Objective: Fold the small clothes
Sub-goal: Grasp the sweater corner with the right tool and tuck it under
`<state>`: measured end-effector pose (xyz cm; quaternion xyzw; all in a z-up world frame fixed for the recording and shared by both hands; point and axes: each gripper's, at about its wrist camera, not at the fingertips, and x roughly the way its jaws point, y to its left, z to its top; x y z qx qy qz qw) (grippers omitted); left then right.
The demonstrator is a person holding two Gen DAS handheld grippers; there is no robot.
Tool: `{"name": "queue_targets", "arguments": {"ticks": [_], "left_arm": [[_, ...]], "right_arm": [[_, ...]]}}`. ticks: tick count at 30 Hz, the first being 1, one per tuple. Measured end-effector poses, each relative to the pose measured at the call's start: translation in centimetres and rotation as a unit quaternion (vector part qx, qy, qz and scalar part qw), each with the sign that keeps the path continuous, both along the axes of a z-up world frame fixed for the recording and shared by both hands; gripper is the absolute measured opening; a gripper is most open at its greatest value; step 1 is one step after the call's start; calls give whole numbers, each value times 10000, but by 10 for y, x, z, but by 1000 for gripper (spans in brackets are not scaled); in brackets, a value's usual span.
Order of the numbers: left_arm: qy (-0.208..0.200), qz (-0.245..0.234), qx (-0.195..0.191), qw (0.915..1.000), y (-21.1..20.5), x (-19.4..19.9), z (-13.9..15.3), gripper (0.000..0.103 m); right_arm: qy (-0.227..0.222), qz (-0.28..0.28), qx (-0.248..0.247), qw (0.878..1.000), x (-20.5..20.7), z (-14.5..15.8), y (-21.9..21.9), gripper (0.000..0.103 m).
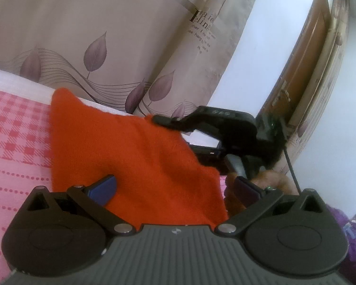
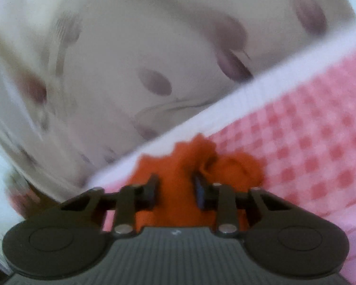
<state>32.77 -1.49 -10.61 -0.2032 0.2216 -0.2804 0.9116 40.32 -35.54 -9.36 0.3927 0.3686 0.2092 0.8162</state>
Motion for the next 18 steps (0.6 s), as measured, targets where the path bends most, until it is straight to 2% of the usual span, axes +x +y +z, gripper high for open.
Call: {"name": "queue_targets", "arguments": {"ticks": [2,3,4,6,8,9,11,13,15,17,18], "left_arm": [[1,-9,-2,10000,0,0,0,103],[3,-13,4,10000,-1,0,0,103],[0,-24,11,10000,-2,0,0,103],[-11,-16,27,10000,-2,0,0,103],[-11,-13,30,10000,-2,0,0,103],[-4,-10,29,10000,-2,0,0,103],[-6,-6,24,10000,-2,0,0,103],[-4,-3,27,10000,-1,0,0,103],[-11,21,18,10000,-1,0,0,103],[-36,75,-19,10000,1,-1,0,103],[-43,89,-42,9999,3,-1,0,103]], "right_arm": [[199,-367,1249,9913,-2,-21,-20,20],[247,-503,1536,9865,-5,-28,-28,20],[367,-629,1438,9869,-6,-34,-33,20],[469,-671,835,9931,-8,-38,-37,20],[376,-509,825,9946,-12,-35,-36,23],[283,-428,649,9966,-13,-29,-35,27],[81,-187,177,9996,-12,-16,-25,28],[-27,38,-327,9995,-8,-6,-11,27],[-30,220,-681,9974,-5,-4,3,20],[18,213,-465,9987,-6,-7,3,17],[43,163,-91,9998,-5,-9,1,16]]}}
